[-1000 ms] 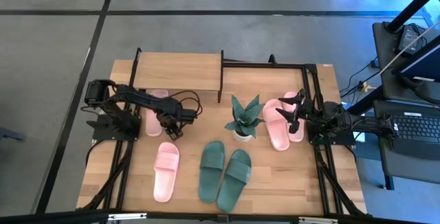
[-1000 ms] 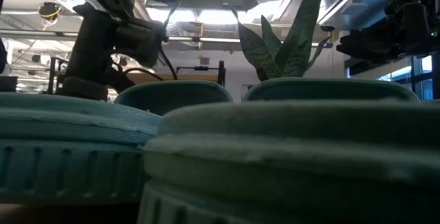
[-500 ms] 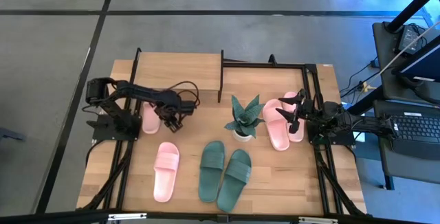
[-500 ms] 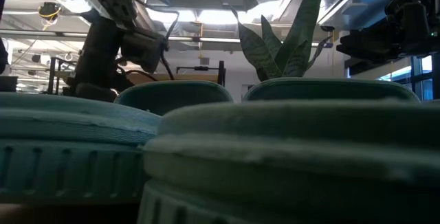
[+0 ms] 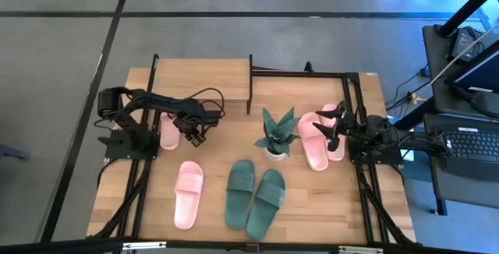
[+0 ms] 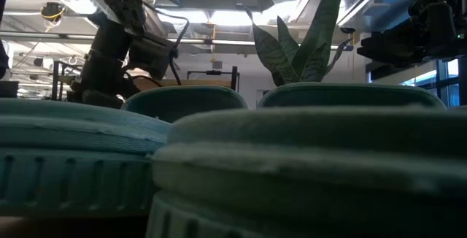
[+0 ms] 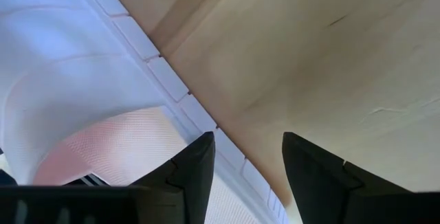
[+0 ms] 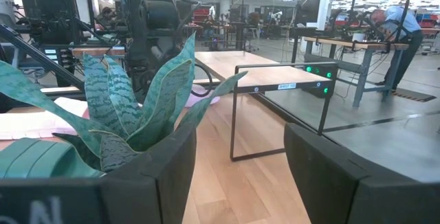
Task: Pick and place slides into the shelf
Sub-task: Put the pink slipper under the shelf
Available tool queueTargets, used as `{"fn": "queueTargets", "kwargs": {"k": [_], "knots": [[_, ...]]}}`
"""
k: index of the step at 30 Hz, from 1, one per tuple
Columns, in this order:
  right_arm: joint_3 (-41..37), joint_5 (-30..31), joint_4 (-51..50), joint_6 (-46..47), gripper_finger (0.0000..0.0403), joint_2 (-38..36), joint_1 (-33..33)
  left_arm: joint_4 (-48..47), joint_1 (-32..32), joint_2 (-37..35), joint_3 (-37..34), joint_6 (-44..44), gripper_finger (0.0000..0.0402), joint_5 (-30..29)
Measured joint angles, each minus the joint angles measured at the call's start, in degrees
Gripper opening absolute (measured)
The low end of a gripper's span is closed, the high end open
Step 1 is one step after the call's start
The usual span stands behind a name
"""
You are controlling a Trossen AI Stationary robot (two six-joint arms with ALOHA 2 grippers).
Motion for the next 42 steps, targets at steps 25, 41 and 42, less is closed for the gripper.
{"fn": "queueTargets", "kwargs": {"k": [25, 41, 42], "knots": [[0.0, 0.0, 0.0, 0.2, 0.0221, 0.0, 0.0, -17.2, -10.2, 0.0, 9.5, 2.0, 0.0164, 4.1], [0.0, 0.0, 0.0, 0.1, 0.0221, 0.0, 0.0, -15.7, -25.6, -0.1, 7.7, -5.6, 0.0164, 17.6], [0.0, 0.0, 0.0, 0.1, 0.0221, 0.0, 0.0, -15.1, -25.9, -0.1, 7.3, -6.3, 0.0164, 17.8]]}}
